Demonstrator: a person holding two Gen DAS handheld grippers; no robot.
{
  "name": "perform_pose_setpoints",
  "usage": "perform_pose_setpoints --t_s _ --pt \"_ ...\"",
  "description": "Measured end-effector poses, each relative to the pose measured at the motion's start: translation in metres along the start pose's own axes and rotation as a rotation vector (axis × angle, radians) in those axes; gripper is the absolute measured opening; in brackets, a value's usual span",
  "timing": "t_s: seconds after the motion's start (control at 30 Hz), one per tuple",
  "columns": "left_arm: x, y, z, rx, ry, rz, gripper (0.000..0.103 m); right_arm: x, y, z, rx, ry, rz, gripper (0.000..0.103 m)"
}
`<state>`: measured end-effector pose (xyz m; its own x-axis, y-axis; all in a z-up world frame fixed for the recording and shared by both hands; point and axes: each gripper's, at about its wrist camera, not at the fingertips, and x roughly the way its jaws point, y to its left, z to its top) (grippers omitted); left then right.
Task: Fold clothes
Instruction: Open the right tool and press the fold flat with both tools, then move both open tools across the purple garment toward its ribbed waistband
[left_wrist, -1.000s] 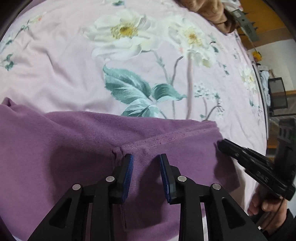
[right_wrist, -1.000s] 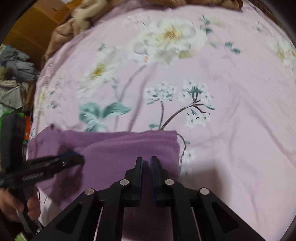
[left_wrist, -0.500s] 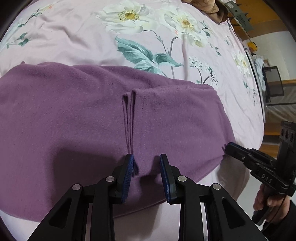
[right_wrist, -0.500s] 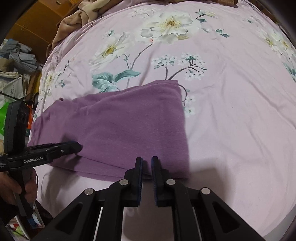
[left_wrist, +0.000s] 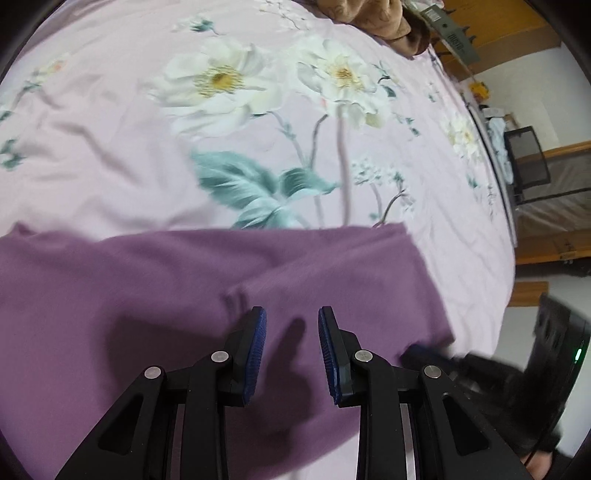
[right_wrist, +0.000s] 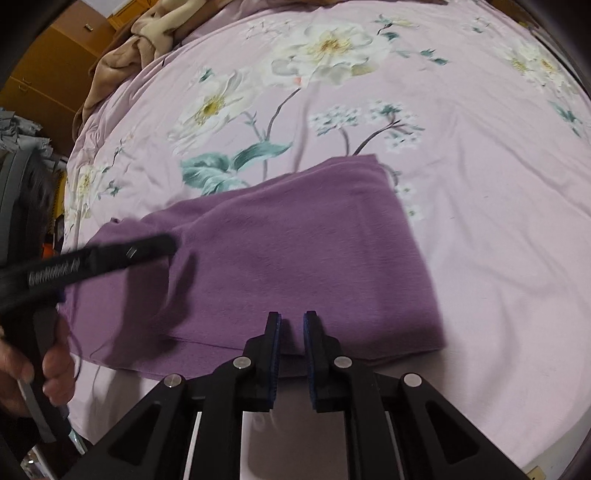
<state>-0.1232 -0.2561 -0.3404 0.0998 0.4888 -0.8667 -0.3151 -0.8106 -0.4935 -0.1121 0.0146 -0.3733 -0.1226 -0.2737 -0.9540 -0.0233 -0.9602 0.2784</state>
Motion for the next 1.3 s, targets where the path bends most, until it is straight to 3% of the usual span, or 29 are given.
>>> perform_pose_setpoints --t_s 0.13,0.3,0.6,0.93,1.3 --pt "0.034 0.005 0.010 -0.075 0.039 -0.001 0.030 0.005 0.001 0.002 -0.004 0.022 0.009 0.012" --pt "0.016 -0.001 0.002 -0.110 0.014 0.010 0.030 -0.002 0.007 0.010 -0.048 0.030 0.036 0.012" --pt "0.006 0.012 -0.059 -0.230 0.063 0.051 0.033 0.022 0.017 0.021 -0.163 0.142 0.051 0.012" --pt "-0.030 0.025 -0.068 -0.316 -0.035 0.053 0.033 0.008 0.043 0.043 -0.276 0.122 0.107 0.012" --pt "-0.051 0.056 -0.074 -0.362 -0.058 0.205 0.033 0.030 0.072 0.025 -0.341 0.182 0.131 0.012"
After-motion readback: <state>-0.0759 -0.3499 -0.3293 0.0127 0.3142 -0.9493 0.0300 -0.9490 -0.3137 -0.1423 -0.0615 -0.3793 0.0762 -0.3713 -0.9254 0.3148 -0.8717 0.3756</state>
